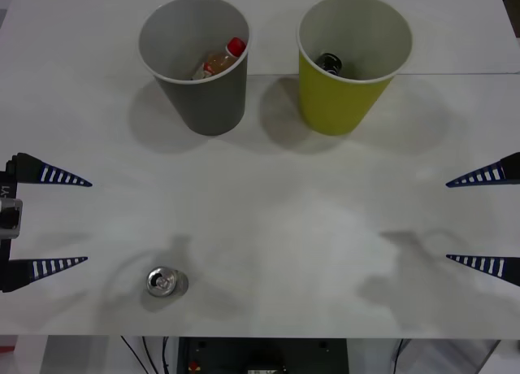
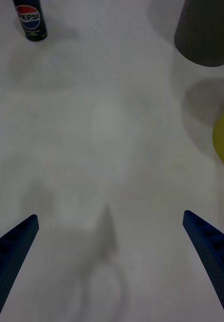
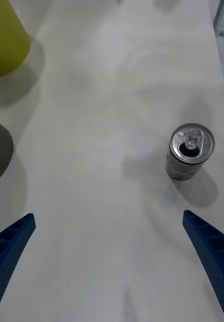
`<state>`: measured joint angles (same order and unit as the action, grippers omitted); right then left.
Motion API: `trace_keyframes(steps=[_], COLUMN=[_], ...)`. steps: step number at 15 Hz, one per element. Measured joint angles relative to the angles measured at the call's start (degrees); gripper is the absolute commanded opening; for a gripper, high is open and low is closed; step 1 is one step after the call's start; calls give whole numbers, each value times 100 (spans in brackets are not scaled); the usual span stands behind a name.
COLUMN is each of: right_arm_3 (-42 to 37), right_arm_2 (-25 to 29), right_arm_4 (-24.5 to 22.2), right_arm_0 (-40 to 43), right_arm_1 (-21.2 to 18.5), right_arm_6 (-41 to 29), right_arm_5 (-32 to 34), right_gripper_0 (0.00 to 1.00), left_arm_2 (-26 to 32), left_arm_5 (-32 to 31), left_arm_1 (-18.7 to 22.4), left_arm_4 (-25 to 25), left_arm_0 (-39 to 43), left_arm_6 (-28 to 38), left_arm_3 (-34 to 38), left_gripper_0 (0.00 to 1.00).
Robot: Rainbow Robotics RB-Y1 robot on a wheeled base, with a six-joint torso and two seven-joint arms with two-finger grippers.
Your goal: Put the can into the green bin and the plastic bottle into the gray bin
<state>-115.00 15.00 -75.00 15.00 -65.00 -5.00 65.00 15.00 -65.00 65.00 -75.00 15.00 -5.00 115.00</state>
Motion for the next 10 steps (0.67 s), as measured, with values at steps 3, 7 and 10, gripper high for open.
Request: trace_keyframes(steps=[3, 7, 10], right_arm_3=[0, 2, 2], right_arm_2=[0, 0, 0], right_arm_4=[0, 0, 0], right_arm_0=[0, 0, 0], right_arm_1=[0, 0, 0], right_arm_6=[0, 0, 0], right_arm_5=[0, 0, 0], right_gripper_0=[100, 100, 100], left_arm_2=[-11, -15, -125], left_arm_5=[0, -4, -3], left_arm_1=[-10, 6, -15], left_arm_4=[-7, -39, 28], left_arm_0=[12, 48, 89], left_arm_6=[6, 68, 13], left_arm_3=[-19, -74, -234], left_gripper_0=[100, 100, 100])
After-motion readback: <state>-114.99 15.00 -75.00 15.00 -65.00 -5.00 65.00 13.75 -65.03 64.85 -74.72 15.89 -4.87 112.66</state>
